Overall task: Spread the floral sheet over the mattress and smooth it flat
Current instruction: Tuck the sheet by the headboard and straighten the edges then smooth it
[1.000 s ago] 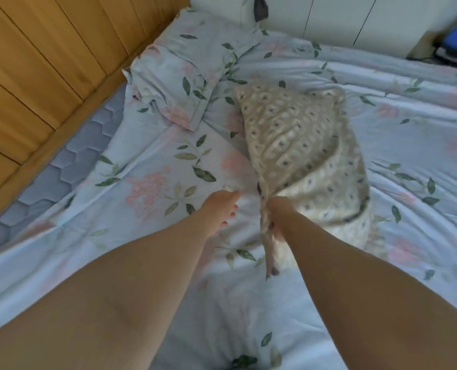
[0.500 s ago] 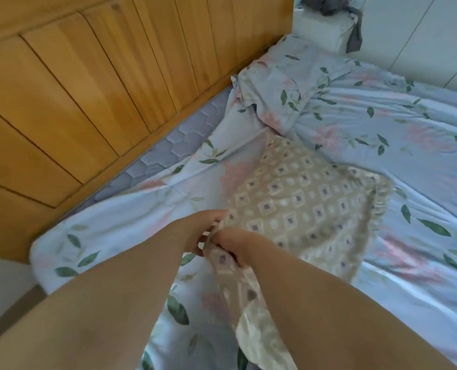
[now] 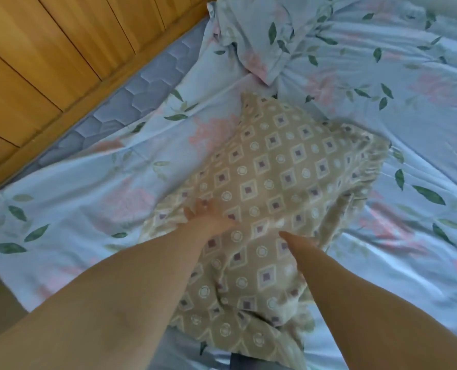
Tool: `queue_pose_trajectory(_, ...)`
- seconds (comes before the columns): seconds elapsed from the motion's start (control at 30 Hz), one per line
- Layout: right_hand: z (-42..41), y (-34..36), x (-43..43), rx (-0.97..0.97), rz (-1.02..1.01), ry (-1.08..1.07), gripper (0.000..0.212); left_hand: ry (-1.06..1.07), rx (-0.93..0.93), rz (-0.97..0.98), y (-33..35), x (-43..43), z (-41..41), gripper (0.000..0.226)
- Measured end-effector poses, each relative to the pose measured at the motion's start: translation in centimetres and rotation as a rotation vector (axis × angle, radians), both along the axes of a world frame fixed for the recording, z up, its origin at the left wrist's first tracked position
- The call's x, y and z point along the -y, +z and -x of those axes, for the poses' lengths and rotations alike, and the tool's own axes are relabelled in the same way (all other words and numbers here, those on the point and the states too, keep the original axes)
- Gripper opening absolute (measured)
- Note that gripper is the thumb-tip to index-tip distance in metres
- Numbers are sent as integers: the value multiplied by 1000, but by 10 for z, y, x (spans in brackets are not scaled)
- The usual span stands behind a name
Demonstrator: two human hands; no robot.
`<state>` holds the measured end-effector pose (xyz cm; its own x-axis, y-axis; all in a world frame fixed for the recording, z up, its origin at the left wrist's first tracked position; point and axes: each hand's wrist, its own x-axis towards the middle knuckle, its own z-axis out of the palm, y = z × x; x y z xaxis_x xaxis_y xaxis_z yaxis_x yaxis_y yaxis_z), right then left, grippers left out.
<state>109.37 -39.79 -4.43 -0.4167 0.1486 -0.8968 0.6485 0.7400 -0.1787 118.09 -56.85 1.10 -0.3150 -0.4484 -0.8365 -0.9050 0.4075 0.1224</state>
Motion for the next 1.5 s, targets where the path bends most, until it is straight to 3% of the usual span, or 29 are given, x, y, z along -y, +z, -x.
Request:
queue_pose_trajectory(0.1, 10, -28, -20, 72, 86, -96, 128, 134, 11, 27, -18, -4, 5, 118)
queue_pose_trajectory(0.2, 15, -9, -21, 59, 187, -204, 108, 199, 0, 109, -31, -9, 2, 120)
queue_pose_trajectory(0.27, 18, -11, -20, 40, 228, -283, 108, 274, -37, 148, -36, -8, 1, 121)
queue_pose_trajectory(0.43, 14, -27, -6, -3, 312, -377, 137, 265, -109, 145, -53, -1, 0, 128)
queue_pose_trajectory(0.5, 17, -27, 1, -44, 356, -404, 123, 252, -153, 113, -50, 4, 3, 107)
queue_pose_trajectory(0.6, 18, -10, 12, -68, 363, -366, 90, 113, -149, 145, -35, 11, 10, 43)
queue_pose_trajectory(0.67, 19, 3, 16, -98, 349, -360, 77, 85, -168, 165, -25, 16, 8, 29)
queue_pose_trajectory(0.87, -25, 75, 49, -215, 332, -350, 53, 51, -267, 139, 25, 52, -35, 33)
queue_pose_trajectory(1.0, -125, 109, 93, -203, 346, -347, 48, 47, -397, 159, 48, 102, -121, 33)
queue_pose_trajectory(1.17, -217, 149, 153, -231, 369, -309, 54, 223, -526, 195, 92, 158, -208, 23)
queue_pose_trajectory(1.3, -251, 178, 192, -320, 358, -219, 46, 327, -521, 264, 125, 189, -262, 15)
queue_pose_trajectory(1.4, -262, 195, 210, -383, 371, -164, 40, 392, -507, 278, 136, 199, -286, 30)
queue_pose_trajectory(1.5, -266, 204, 212, -449, 362, -178, 39, 427, -513, 274, 142, 202, -293, 31)
